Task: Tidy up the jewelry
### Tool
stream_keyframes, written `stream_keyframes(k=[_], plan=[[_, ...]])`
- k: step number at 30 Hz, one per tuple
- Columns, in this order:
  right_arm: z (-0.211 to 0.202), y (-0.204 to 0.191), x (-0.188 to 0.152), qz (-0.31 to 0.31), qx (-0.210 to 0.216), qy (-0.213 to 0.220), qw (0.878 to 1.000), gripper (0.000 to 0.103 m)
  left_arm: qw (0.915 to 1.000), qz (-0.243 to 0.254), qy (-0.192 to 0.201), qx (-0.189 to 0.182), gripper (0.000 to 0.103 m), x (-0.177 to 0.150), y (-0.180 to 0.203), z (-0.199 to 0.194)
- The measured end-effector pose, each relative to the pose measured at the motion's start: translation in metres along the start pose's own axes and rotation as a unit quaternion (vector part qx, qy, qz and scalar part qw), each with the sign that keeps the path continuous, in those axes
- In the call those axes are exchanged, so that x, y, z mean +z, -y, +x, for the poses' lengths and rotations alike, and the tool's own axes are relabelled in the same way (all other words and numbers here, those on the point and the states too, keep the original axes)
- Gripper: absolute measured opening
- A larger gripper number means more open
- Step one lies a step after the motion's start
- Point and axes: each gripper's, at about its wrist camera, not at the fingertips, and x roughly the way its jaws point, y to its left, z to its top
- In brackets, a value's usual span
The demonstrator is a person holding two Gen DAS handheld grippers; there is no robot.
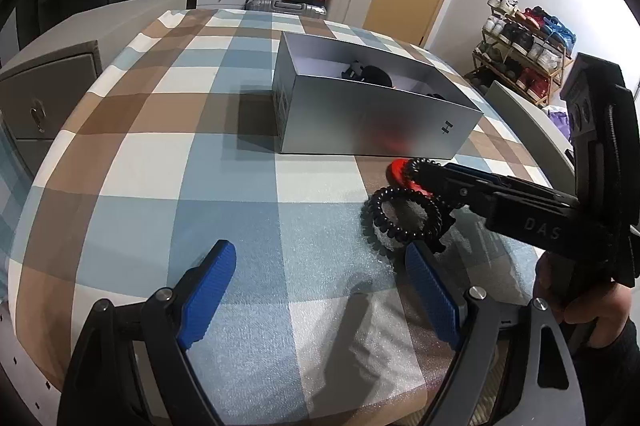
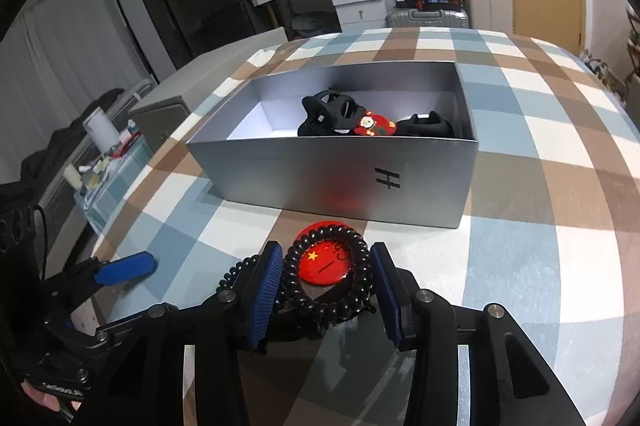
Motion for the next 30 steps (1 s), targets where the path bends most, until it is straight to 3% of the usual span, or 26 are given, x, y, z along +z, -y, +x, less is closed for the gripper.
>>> stream_keyframes(k=[8, 12, 16, 25, 28, 30], plan=[[-0.015, 0.010, -0.001, 0.020, 0.015, 0.029, 0.999, 0.044, 0.9999, 0.000, -0.006, -0.008, 0.084, 0.008, 0.005, 0.003], [-0.025, 0.017, -0.003, 0.029, 0.021, 0.044, 0.998, 0.044, 0.9993, 0.013, -0.017, -0.029, 0.084, 0.015, 0.015, 0.010], [-0.035, 0.026, -0.009, 0.039, 0.033, 0.057, 0.997, 0.044, 0.9960, 0.019, -0.046, -0.074, 0.084, 0.023, 0.026, 0.025], [-0.055, 0.033, -0.011, 0.039, 0.038, 0.089, 0.995, 0.044, 0.9960, 0.013, -0.071, -0.052, 0.083, 0.035, 0.036, 0.040], [-0.061, 0.031, -0.011, 0.033, 0.041, 0.098, 0.994, 0.044, 0.9949, 0.029, -0.073, -0.063, 0.083, 0.031, 0.042, 0.036], [-0.063, 0.029, -0.011, 0.027, 0.043, 0.103, 0.993, 0.044, 0.9940, 0.045, -0.077, -0.063, 0.075, 0.027, 0.046, 0.036]])
